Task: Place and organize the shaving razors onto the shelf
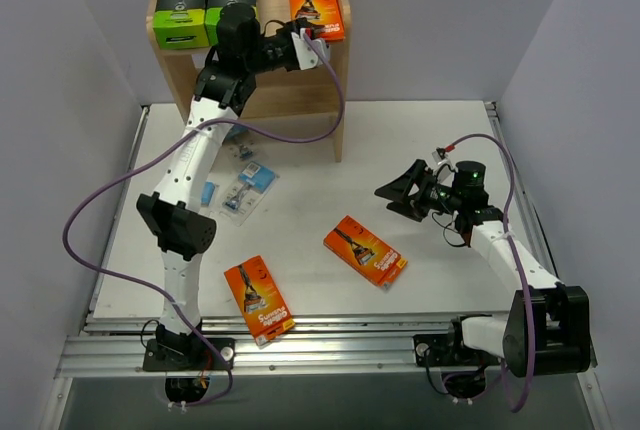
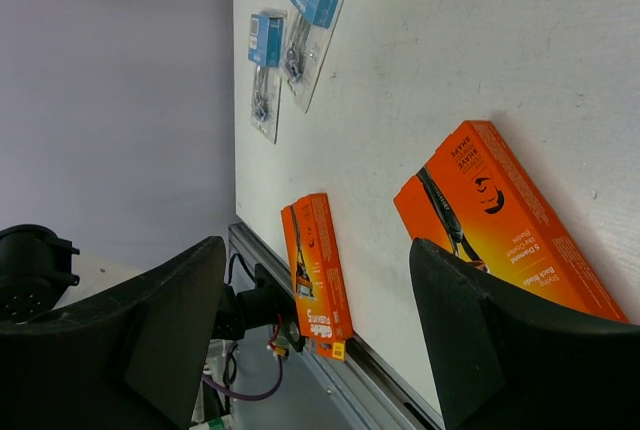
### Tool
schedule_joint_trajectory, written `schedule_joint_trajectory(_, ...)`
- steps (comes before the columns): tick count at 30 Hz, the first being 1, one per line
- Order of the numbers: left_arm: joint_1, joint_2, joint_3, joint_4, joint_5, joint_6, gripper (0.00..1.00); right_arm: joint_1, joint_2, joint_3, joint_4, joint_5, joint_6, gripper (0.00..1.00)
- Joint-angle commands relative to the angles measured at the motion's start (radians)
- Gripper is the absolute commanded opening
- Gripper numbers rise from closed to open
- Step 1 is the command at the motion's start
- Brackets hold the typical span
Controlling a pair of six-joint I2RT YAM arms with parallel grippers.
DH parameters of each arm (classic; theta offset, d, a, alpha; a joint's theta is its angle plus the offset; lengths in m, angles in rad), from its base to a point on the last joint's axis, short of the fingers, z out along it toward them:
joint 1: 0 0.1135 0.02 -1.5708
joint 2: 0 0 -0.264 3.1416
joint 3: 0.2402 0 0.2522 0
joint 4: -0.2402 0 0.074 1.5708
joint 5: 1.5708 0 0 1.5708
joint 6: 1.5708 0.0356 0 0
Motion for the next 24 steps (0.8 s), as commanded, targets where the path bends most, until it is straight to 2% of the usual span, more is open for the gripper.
schedule_joint_trajectory(1,-0.017,0.002,0.0,0.007,-0.054,0.04,0.52,0.011,0.005,0.044,-0.002,-0.015,-0.016,0.7)
schedule_joint_trajectory(3,-0.02,-0.004,-0.01,0.023,-0.071,0.032,0.55,0.011,0.004,0.045,-0.002,-0.014,-0.018,0.7)
schedule_joint_trajectory(6,-0.023,-0.027,-0.044,0.064,-0.114,0.032,0.66,0.012,0.001,0.045,-0.004,-0.014,-0.018,0.7)
schedule_joint_trajectory(7,-0.023,-0.042,-0.064,0.087,-0.123,0.03,0.81,0.012,0.001,0.045,-0.004,-0.015,-0.019,0.7)
schedule_joint_trajectory(9,-0.023,-0.059,-0.084,0.102,-0.142,0.024,1.0,0.012,-0.001,0.045,-0.005,-0.017,-0.018,0.7)
schedule_joint_trajectory(10,-0.026,-0.082,-0.098,0.118,-0.146,0.02,0.94,0.014,-0.002,0.045,-0.004,-0.017,-0.019,0.7)
schedule_joint_trajectory(14,-0.026,-0.143,-0.203,0.188,-0.165,-0.011,0.94,0.012,-0.011,0.047,-0.004,-0.018,-0.019,0.7)
schedule_joint_trajectory(24,-0.033,-0.223,-0.346,0.427,-0.206,-0.12,0.94,0.012,-0.024,0.059,-0.01,-0.015,-0.028,0.7)
